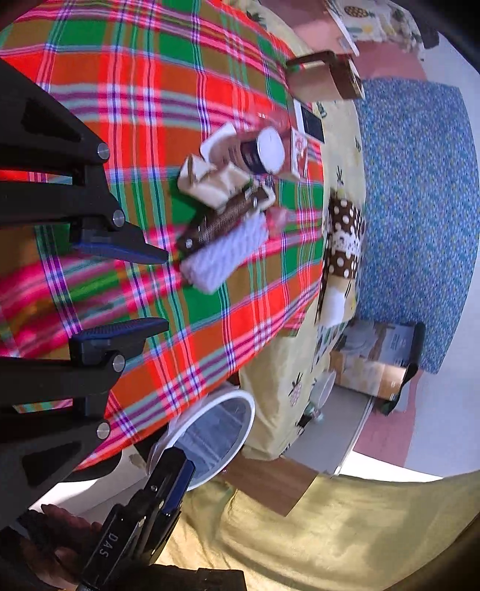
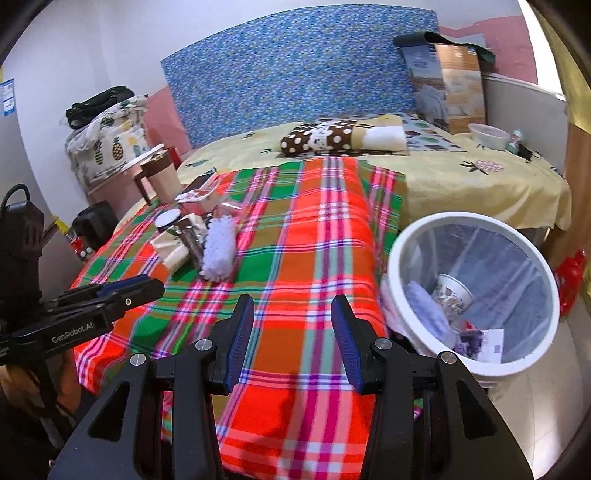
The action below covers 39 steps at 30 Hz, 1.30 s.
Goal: Collect trash
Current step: 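Move both open tools back over the remaining trash on the cloth, then grasp a white foam net with the right tool while the left tool grasps a white paper bag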
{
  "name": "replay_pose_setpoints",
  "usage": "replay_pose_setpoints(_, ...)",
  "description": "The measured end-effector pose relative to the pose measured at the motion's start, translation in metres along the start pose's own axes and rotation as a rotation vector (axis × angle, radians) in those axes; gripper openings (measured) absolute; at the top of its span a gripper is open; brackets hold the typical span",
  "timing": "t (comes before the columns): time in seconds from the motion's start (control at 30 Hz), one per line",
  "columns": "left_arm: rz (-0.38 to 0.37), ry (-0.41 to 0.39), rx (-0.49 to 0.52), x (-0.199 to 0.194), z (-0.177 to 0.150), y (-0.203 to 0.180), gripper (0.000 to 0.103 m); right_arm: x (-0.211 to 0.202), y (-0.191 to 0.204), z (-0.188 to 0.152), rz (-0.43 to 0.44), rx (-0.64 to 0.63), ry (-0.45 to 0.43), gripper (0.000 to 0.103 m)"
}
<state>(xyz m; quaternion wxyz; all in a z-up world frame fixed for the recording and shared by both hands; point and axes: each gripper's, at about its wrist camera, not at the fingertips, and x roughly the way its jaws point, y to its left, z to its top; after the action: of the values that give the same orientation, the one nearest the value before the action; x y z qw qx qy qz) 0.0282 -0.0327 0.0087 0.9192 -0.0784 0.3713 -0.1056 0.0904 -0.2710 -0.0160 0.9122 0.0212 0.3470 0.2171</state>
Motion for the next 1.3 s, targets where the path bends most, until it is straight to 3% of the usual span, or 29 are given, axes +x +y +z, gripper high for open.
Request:
replay_pose_setpoints(0.73,0.115,-0.023,-0.092,0.011,0.022,0.062,0.030,0.030,0.033,0.017,0.068,-0.082,0.044,0.046)
replay_pose_setpoints(1.17,0.111,0.006,-0.091,0.049,0.037,0.079,0.030,0.079,0.046,0.032,0.109,-0.093,0.120,0.046)
replay_pose_setpoints(1.3,0.093,0.023,-0.095,0.056,0.036,0.083,0.020,0.096,0.050,0.032,0.135,-0.094,0.161,0.042)
